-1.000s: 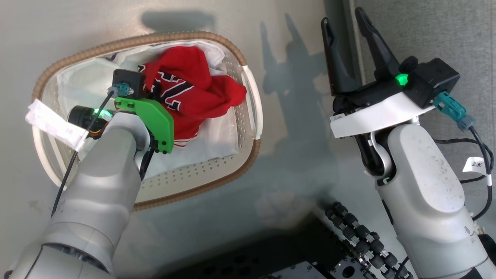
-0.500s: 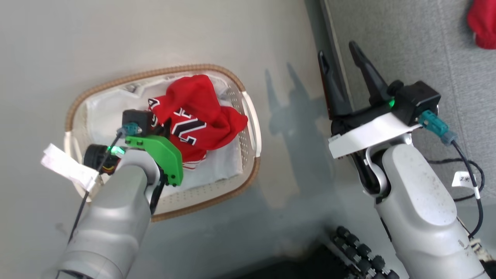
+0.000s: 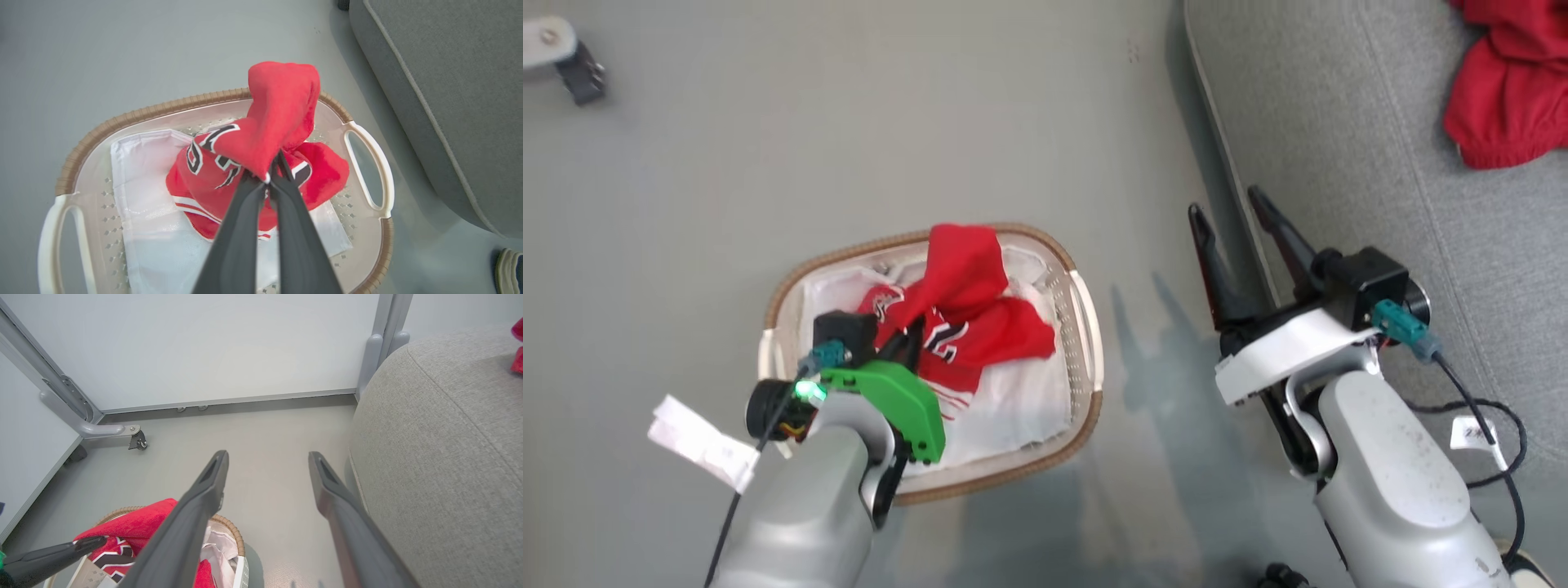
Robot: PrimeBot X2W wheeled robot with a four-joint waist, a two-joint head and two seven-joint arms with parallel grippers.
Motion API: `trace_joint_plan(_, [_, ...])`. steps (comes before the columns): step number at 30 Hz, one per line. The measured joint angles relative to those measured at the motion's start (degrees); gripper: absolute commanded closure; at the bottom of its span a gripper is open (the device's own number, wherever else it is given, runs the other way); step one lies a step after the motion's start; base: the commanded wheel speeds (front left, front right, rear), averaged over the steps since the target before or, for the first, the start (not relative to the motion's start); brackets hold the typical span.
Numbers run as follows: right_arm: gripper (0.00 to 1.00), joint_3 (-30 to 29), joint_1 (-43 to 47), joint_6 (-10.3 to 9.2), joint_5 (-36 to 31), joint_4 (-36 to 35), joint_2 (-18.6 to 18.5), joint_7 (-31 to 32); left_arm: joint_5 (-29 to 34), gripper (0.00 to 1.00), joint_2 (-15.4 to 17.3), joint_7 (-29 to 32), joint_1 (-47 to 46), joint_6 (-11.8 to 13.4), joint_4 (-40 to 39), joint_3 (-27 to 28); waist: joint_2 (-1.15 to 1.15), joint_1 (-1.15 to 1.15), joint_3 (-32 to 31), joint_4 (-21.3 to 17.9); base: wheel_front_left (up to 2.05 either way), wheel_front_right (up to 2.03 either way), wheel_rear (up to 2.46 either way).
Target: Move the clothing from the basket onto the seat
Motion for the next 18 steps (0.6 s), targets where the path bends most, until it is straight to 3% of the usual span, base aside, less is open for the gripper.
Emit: trace_joint_plan(18, [0.00, 0.5, 8.0, 0.00, -0.3, 3.4, 0.0, 0.0, 9.1, 1.00, 0.3, 0.0, 12.0, 0.1, -13.3, 10.6, 0.00, 0.00, -16.9, 4.0, 0.00, 0.00, 0.00])
